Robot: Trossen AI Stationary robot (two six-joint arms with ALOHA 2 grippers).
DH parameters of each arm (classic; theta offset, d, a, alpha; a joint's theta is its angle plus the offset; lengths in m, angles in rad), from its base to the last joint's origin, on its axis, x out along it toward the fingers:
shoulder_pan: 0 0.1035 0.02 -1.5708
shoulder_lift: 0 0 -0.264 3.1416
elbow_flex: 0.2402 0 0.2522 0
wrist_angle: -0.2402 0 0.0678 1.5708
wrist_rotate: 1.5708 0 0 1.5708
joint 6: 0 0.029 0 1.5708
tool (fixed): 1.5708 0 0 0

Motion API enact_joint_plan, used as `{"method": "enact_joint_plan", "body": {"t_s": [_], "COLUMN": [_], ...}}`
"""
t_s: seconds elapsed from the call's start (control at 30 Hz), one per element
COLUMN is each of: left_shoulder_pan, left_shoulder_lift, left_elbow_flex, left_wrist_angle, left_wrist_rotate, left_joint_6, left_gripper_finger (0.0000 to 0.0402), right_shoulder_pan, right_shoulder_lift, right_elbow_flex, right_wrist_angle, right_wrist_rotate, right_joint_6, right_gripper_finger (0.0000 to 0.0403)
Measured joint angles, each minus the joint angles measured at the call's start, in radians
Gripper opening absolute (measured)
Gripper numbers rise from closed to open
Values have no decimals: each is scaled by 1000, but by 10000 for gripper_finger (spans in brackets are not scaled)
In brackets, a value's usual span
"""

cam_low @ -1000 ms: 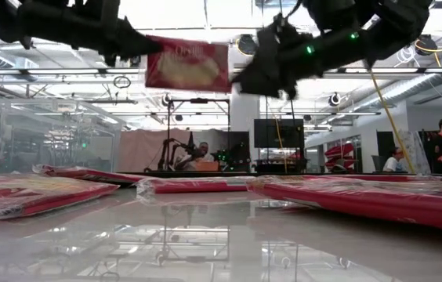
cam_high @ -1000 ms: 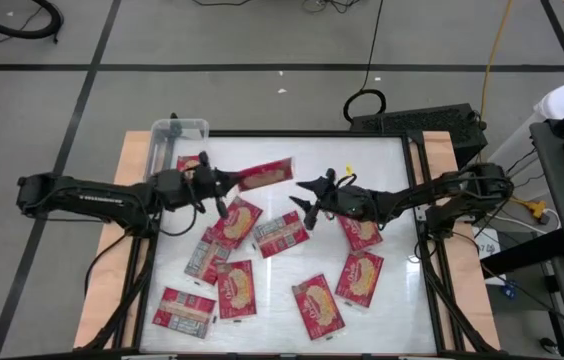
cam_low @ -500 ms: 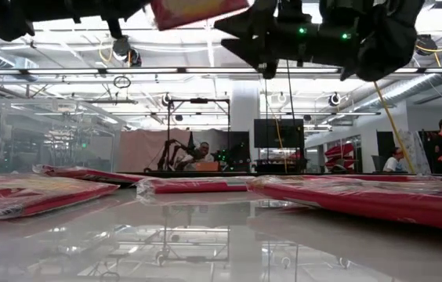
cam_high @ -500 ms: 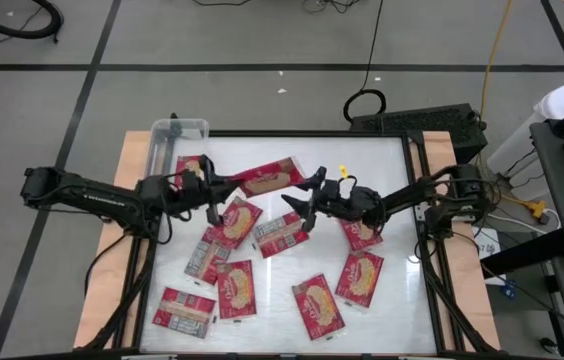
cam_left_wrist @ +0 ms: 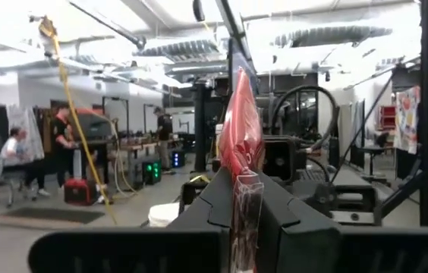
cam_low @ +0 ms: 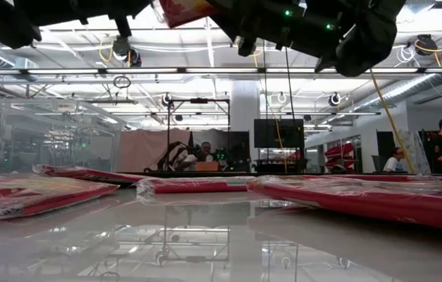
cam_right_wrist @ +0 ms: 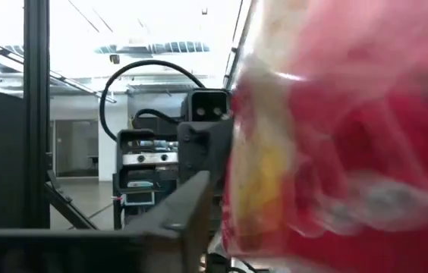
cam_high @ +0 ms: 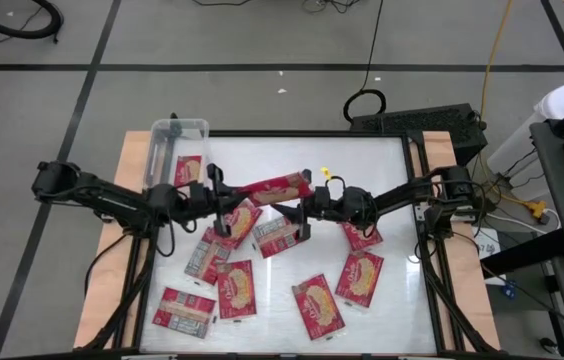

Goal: Sort popcorn bags into baskets
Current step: Stack the red popcorn pack into the bin

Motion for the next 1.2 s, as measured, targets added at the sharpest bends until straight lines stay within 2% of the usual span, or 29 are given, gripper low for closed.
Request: {"method": "enact_joint_plan", "body": {"t_s": [0.13,0.2,0.37,0.53,0.67,0.77,0.87,0.93,1.0,1.1,1.2], "left_shoulder_pan": [-20,-21,-23,-49,-62,-61,-43,-25,-1,26,45], "left_shoulder_lift": [-22,-33,-89,-210,-323,-405,-434,-430,-408,-368,-309], "left_elbow_flex": [0,0,1,1,1,43,124,177,207,214,214], "left_wrist_angle": [-8,-38,-173,-328,-418,-652,-941,-1098,-1189,-1230,-1226], "left_wrist_rotate": [0,-1,-20,-170,-199,-321,-363,-319,-223,-74,4], "left_joint_6": [45,30,-9,-21,-19,-57,-132,-224,-298,-362,-378], "left_gripper_finger": [21,33,109,195,246,262,260,252,242,228,215], "right_shoulder_pan": [0,0,0,2,-1,-5,-5,-5,-5,-5,-2], "right_shoulder_lift": [-3,-3,-7,-50,-105,-137,-142,-142,-142,-142,-142], "right_elbow_flex": [-1,-2,-5,-39,-56,-56,-56,-56,-56,-56,-56], "right_wrist_angle": [-25,-35,-66,-109,-295,-500,-645,-695,-703,-698,-697], "right_wrist_rotate": [-1,0,0,9,2,-30,-30,-30,-30,-30,-56], "right_joint_6": [-10,-18,1,29,114,162,214,248,270,297,322], "right_gripper_finger": [31,11,19,5,8,7,6,6,6,5,5]}}
